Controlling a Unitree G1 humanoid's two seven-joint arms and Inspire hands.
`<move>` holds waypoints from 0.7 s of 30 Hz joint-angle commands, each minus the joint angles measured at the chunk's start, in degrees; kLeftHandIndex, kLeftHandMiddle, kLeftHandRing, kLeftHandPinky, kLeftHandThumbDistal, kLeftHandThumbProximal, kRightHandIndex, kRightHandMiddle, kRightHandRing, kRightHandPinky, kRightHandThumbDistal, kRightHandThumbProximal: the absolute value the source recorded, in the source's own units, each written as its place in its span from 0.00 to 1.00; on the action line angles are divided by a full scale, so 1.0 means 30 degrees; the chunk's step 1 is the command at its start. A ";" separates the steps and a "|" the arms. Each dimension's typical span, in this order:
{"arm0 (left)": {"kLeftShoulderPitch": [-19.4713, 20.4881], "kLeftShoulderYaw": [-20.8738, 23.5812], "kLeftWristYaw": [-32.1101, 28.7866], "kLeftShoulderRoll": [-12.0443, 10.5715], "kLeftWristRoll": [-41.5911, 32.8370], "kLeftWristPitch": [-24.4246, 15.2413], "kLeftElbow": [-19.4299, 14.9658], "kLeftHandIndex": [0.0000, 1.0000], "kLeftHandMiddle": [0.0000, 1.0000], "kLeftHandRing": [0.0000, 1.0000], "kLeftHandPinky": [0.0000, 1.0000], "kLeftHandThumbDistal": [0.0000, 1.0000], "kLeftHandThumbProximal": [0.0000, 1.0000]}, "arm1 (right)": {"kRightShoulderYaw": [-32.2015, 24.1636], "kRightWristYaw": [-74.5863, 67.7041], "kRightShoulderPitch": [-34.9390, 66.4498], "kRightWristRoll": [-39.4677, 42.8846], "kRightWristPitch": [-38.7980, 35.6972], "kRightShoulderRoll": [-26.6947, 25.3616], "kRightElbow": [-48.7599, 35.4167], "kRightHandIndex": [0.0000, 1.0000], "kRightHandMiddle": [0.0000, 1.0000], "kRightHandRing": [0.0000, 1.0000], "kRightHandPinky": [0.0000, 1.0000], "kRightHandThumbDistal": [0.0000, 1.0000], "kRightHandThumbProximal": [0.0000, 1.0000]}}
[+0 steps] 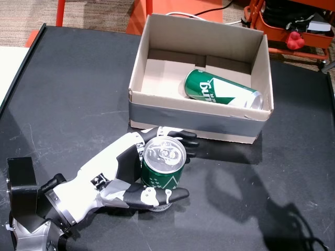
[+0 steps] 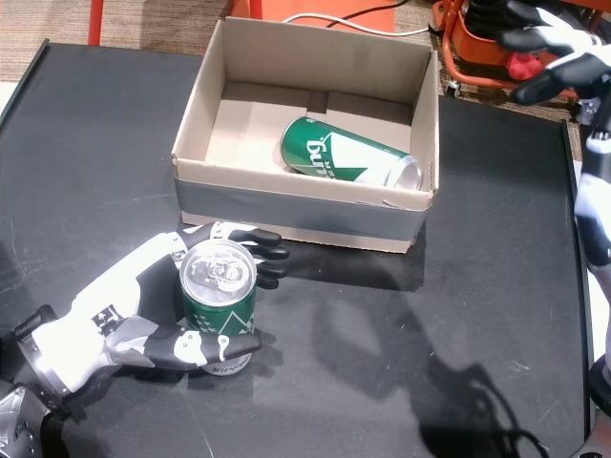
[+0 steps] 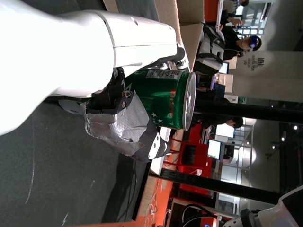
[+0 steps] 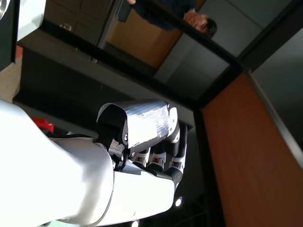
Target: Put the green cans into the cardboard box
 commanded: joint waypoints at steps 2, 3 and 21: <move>0.0282 -0.0122 -0.0195 0.0057 0.0426 0.0294 -0.0077 0.80 0.78 0.80 0.77 0.84 0.00 | -0.0236 0.0478 -0.0135 0.0558 -0.0145 -0.0035 0.0155 0.73 0.52 0.49 0.55 0.09 0.83; 0.0277 -0.0133 -0.0240 0.0060 0.0424 0.0347 -0.0083 0.80 0.78 0.80 0.77 0.84 0.00 | -0.0285 0.0574 -0.0100 0.0650 -0.0006 -0.0115 0.0129 0.73 0.52 0.50 0.55 0.12 0.79; 0.0420 -0.1092 0.0393 0.0378 0.1604 0.1218 -0.0123 0.82 0.82 0.82 0.76 0.80 0.00 | -0.0906 -0.1296 0.0804 -0.1621 0.0121 0.0544 -0.1295 0.66 0.48 0.42 0.45 0.31 0.71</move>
